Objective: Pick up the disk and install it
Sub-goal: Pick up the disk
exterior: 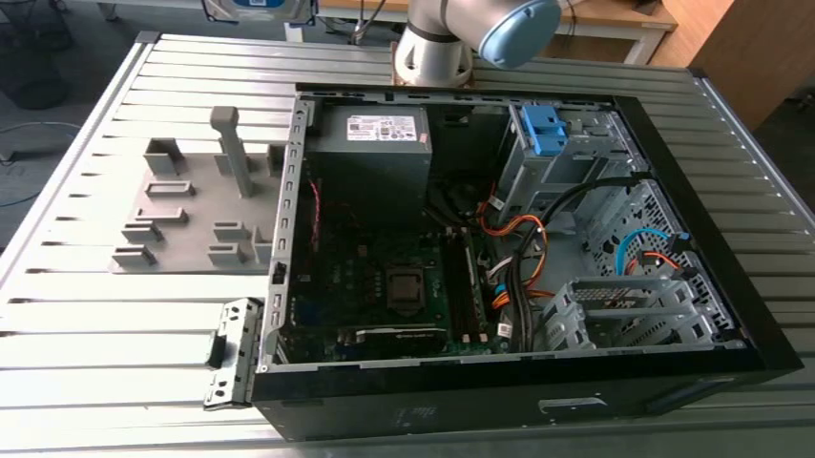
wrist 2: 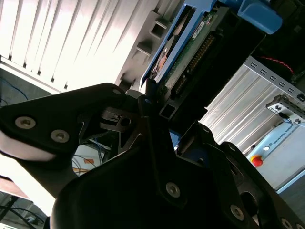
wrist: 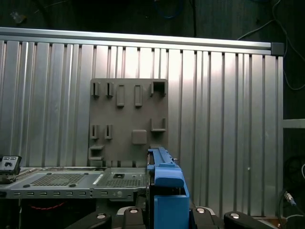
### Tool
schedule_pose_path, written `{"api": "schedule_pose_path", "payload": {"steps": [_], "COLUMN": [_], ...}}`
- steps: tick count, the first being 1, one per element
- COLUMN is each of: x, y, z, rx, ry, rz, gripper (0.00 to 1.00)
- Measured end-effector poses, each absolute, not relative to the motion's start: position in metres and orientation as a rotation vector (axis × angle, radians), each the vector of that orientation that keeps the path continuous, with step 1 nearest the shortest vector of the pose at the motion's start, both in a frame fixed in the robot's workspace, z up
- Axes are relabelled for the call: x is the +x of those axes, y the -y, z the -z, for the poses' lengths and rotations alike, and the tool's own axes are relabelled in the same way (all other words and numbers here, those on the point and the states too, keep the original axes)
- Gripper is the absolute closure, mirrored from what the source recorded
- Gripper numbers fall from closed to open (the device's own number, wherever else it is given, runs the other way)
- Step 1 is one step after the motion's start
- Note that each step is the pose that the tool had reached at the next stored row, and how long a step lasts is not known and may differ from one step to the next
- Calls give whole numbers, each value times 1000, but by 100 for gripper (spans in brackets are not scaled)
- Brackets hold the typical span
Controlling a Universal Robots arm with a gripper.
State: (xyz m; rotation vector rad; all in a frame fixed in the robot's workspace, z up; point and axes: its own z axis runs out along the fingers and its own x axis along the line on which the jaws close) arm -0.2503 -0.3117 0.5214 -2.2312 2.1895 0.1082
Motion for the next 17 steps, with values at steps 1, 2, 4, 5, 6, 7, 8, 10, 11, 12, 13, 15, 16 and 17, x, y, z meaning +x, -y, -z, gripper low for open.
{"api": "schedule_pose_path", "payload": {"steps": [1, 2, 4, 5, 6, 7, 8, 10, 11, 12, 13, 15, 16, 17], "x": [-250, -250, -250, -250, -250, -250, -250, -250, -250, -250, -249, -249, -249, -249], "y": [313, 314, 316, 316, 317, 318, 319, 321, 322, 322, 323, 325, 326, 326], "z": [-521, -521, -521, -521, -521, -521, -521, -521, -521, -521, -521, -521, -521, -521], "rx": [-2231, -2231, -2231, -2231, -2231, -2231, -2231, -2231, -2231, -2231, -2231, -2231, -2231, -2231], "ry": [-2190, -2190, -2189, -2189, -2190, -2190, -2190, -2190, -2190, -2190, -2190, -2190, -2189, -2190], "rz": [-108, -108, -108, -108, -108, -108, -108, -108, -108, -108, -108, -108, -108, -108], "gripper": [64, 64, 64, 64, 64, 64, 64, 64, 64, 64, 64, 64, 64, 64]}}
